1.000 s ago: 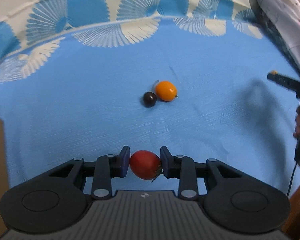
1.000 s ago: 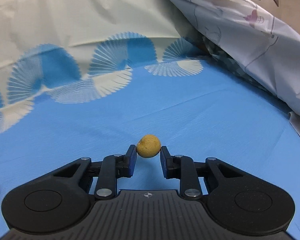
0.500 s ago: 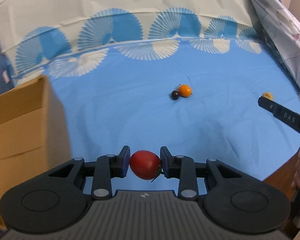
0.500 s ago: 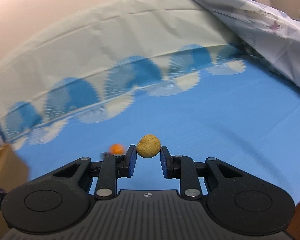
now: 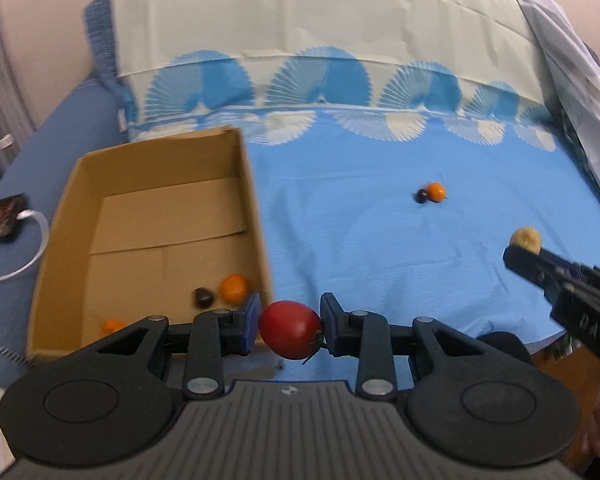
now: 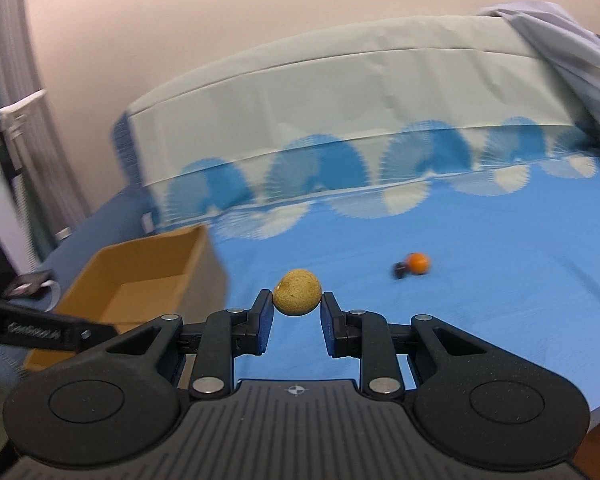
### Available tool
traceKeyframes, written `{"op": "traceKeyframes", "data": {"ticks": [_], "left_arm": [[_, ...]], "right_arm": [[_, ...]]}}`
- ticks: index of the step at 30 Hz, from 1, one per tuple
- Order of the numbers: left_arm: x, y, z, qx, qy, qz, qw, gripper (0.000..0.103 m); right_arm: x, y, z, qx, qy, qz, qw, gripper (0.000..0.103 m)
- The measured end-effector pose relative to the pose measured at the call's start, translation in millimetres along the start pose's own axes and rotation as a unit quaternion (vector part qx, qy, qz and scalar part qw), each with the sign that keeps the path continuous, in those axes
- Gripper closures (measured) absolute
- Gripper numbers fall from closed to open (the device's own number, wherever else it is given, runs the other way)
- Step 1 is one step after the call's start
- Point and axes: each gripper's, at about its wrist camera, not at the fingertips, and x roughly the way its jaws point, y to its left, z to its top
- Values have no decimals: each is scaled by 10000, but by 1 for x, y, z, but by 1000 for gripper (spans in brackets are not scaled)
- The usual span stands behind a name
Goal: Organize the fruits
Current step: 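Carry the red tomato and yellow-green fruit with both tools toward the box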
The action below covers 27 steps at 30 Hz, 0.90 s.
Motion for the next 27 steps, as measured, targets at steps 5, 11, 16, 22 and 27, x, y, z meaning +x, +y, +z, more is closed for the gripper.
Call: {"op": "traceKeyframes", "data": {"ticks": [5, 11, 16, 22, 27], "left_arm": [[-24, 34, -22, -222, -58, 72, 9997, 67], [-43, 65, -49, -463, -71, 186, 9987, 67], [-54, 84, -67, -646, -89, 212, 9976, 67], [-58, 94, -77, -753, -80, 174, 9970, 67], [-58, 98, -80, -814, -80, 143, 9965, 67]], "right_arm": [[-16, 44, -12, -308, 79, 282, 9991, 76], [-29, 84, -23, -608, 134, 540, 9966, 76], [-35, 110, -31, -907, 178, 681, 9934, 76], [-38, 125, -35, -1101, 235, 757, 9908, 76], [-39, 129, -37, -1175, 255, 755, 9899, 76]]}}
